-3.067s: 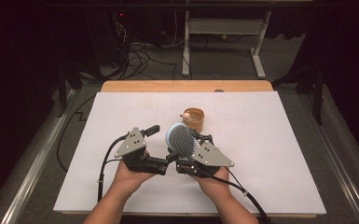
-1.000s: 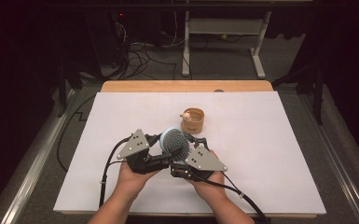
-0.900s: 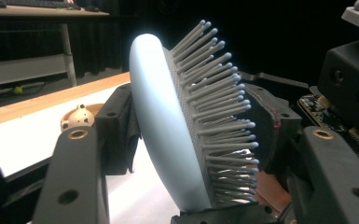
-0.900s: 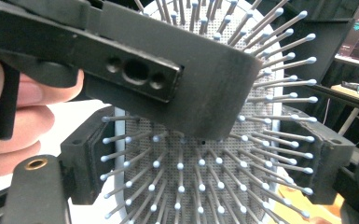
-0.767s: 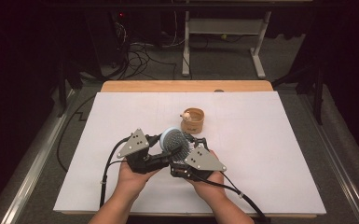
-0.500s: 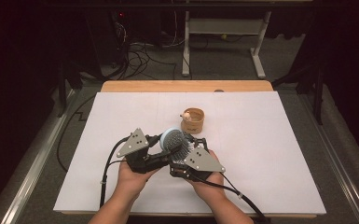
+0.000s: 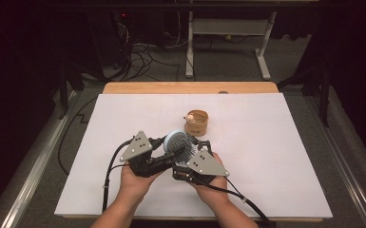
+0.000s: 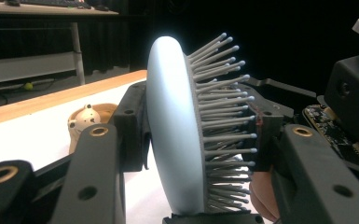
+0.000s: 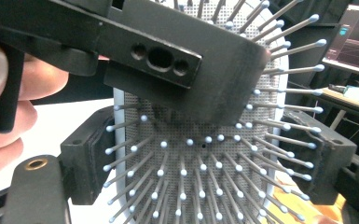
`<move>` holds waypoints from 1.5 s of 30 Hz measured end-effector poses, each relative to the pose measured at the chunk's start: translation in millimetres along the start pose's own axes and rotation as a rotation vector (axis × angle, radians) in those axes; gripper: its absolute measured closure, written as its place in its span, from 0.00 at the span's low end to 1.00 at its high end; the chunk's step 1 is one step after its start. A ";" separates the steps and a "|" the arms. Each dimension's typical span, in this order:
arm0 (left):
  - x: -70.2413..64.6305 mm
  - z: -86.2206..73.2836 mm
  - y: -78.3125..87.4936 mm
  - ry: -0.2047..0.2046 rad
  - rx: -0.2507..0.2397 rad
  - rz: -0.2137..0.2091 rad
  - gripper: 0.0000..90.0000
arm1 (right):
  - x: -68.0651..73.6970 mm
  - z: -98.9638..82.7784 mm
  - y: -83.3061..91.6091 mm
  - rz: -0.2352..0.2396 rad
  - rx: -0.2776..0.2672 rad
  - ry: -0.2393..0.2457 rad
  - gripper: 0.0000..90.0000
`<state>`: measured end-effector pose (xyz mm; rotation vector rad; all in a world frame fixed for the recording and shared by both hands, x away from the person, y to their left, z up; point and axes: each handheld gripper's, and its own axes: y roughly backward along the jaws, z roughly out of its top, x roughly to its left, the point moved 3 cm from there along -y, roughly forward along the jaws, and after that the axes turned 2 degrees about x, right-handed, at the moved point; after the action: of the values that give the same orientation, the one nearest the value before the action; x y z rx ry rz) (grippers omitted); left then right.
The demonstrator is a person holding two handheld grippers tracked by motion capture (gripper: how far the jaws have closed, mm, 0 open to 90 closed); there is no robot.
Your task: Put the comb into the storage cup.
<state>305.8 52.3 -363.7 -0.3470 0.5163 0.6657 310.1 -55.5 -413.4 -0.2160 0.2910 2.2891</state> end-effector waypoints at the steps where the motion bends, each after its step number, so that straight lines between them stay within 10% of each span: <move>1: 0.1 0.1 0.0 0.001 0.001 0.000 0.59 | 0.1 0.2 0.1 0.000 -0.001 -0.001 0.22; 45: 5.9 17.7 11.7 -0.004 -0.063 0.005 0.61 | -2.0 -3.9 -7.0 0.095 0.078 -0.080 0.00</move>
<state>308.0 72.1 -354.1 -0.4035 0.4931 0.6887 316.9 -53.5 -417.6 -0.0720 0.3552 2.3681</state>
